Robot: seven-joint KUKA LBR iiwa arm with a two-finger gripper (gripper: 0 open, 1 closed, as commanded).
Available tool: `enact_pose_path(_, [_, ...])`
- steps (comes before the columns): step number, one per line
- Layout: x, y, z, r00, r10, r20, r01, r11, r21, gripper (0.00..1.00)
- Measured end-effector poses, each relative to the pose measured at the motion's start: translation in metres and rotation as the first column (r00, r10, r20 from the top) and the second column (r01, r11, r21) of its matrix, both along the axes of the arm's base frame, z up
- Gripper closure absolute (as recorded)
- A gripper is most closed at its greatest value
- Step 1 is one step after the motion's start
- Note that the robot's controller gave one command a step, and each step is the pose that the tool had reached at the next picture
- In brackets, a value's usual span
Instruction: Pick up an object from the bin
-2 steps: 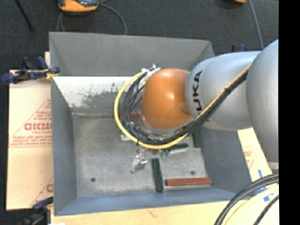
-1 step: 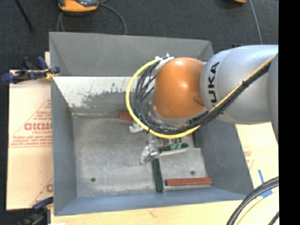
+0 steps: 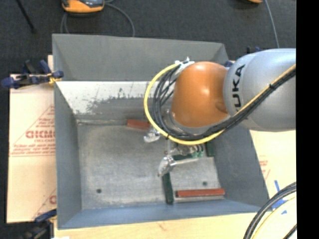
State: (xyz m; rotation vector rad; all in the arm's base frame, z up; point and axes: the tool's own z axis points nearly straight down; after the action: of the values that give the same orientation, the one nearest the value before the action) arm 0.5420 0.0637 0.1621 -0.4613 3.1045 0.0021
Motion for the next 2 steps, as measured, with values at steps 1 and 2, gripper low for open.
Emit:
enact_pose_path(1, [0.001, -0.028, -0.046, 1.0, -0.001, 0.008, 0.001, 1.0, -0.001, 0.0])
enact_pose_path(2, [0.02, -0.076, -0.066, 1.0, -0.022, 0.002, 0.022, 1.0, 0.001, 0.0])
